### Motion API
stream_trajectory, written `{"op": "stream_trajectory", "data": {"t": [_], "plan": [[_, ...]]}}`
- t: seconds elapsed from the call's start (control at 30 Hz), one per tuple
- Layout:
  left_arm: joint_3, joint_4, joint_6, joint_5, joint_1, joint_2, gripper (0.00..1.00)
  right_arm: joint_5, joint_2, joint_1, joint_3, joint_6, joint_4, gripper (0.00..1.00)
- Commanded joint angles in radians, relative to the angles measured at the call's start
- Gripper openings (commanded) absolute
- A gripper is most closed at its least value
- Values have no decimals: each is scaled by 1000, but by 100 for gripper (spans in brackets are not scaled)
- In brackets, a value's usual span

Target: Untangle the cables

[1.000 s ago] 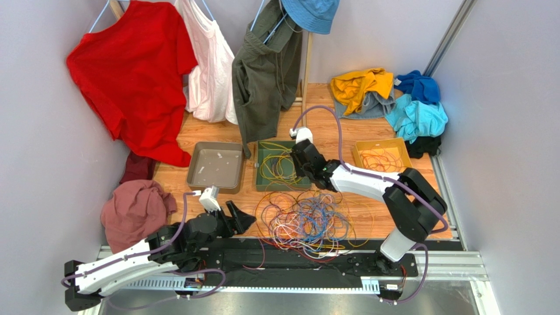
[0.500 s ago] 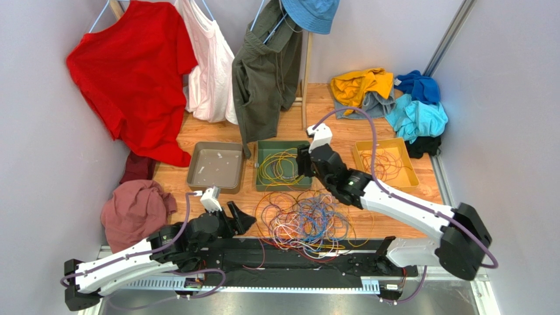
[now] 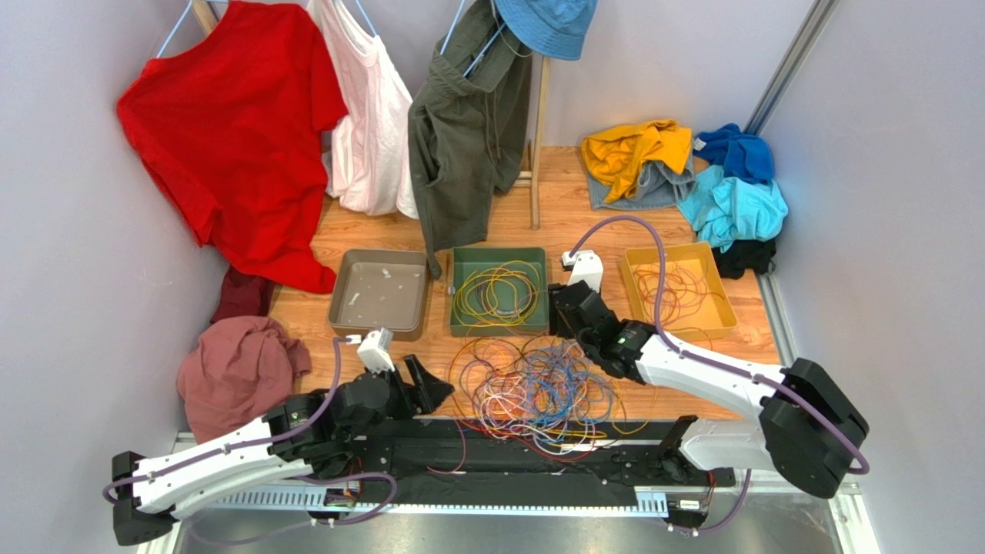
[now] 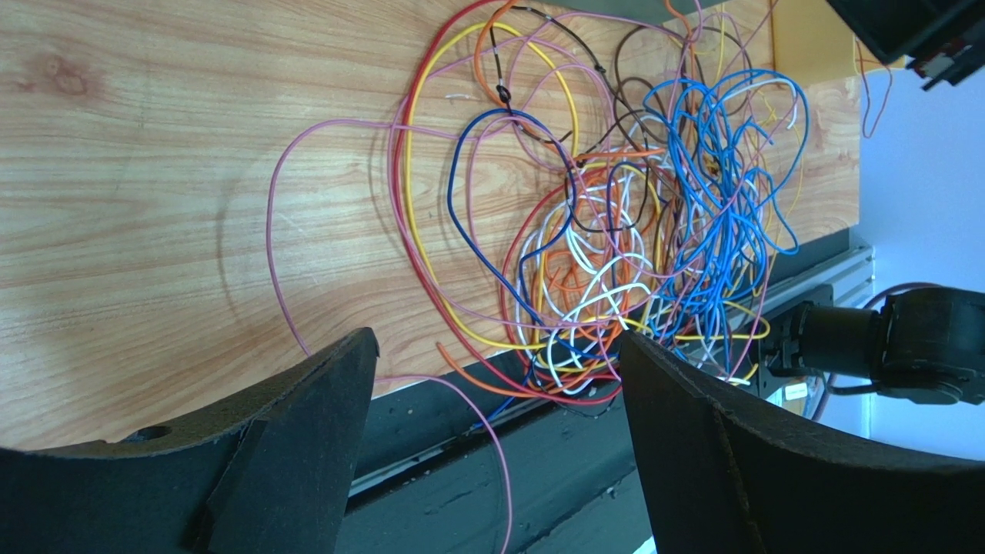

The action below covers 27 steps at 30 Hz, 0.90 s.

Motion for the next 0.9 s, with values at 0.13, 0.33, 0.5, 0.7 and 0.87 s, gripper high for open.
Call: {"op": "stream_trajectory", "data": {"t": [0.13,0.33,0.5,0.7,0.87], "plan": [[5,32,-9,6,-5,4,85,7,92,-55,-9,43,111,48],[-3,39,-14,6,-5,19,86,-42,147,-92,-24,63,151,3],[9,22,-8,8,-5,21,85,-40,-82,-66,-79,77,145,0],[28,-1,0,-26,-5,-3,85,130,-561,176,-3,-12,-32,0],[69,7,41,-66,-6,-11,86,101,-675,252,204,-72,-203,0]]}}
